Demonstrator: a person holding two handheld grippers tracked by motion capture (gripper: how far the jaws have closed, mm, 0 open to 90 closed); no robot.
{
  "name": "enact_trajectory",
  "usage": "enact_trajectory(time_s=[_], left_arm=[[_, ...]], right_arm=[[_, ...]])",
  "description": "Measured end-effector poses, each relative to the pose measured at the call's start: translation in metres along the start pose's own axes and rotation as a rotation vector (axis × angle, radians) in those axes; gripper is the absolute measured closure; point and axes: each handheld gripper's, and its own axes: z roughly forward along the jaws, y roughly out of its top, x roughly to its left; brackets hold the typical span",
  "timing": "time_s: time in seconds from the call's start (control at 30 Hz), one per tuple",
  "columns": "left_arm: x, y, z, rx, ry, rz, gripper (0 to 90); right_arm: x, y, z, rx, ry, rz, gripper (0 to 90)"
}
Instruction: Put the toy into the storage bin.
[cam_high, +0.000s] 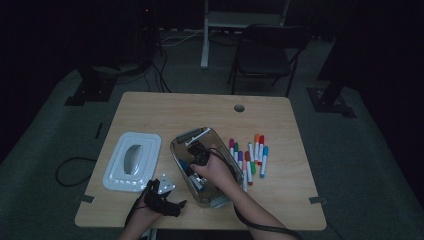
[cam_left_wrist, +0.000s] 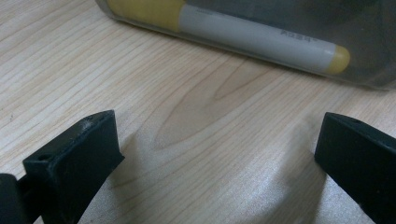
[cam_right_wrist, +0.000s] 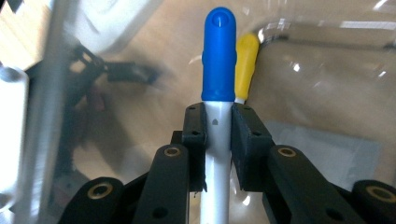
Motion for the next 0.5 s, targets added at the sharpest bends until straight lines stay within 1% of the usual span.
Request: enact_trajectory(time_s=[0.03, 0.13, 0.23, 0.27, 0.33, 0.4, 0.43, 0.47, 0.5], left_arm=[[0.0, 0.0, 0.0, -0.001, 0.001, 0.0, 0.6], [0.0, 0.0, 0.0, -0.001, 0.0, 0.0, 0.6], [0.0, 0.0, 0.0, -0.001, 0.001, 0.0, 0.6], [0.0, 0.0, 0.0, -0.001, 0.001, 0.001, 0.6], [0.0, 0.0, 0.0, -0.002, 0.001, 0.0, 0.7], [0.0, 0.0, 0.0, -0.002, 0.001, 0.0, 0.6], [0.0, 0.0, 0.0, -0.002, 0.001, 0.0, 0.7], [0.0, 0.0, 0.0, 0.0, 0.0, 0.0, 0.6], [0.0, 0.0, 0.0, 0.001, 0.0, 0.001, 0.6]], right_arm=[[0.0, 0.0, 0.005, 0.017, -0.017, -0.007, 76.5], [0.001, 0.001, 0.011, 0.04, -0.041, -0.018, 76.3], [0.002, 0.001, 0.014, 0.065, -0.049, -0.028, 75.4], [0.003, 0.001, 0.015, 0.075, -0.043, -0.03, 74.5], [0.004, 0.001, 0.018, 0.087, -0.046, -0.038, 72.3], [0.005, 0.0, 0.016, 0.069, -0.059, -0.052, 71.4], [0.005, 0.0, 0.016, 0.069, -0.059, -0.052, 71.4], [0.006, -0.001, 0.012, 0.041, -0.068, -0.073, 68.0], [0.005, -0.001, 0.009, 0.027, -0.064, -0.076, 68.1]])
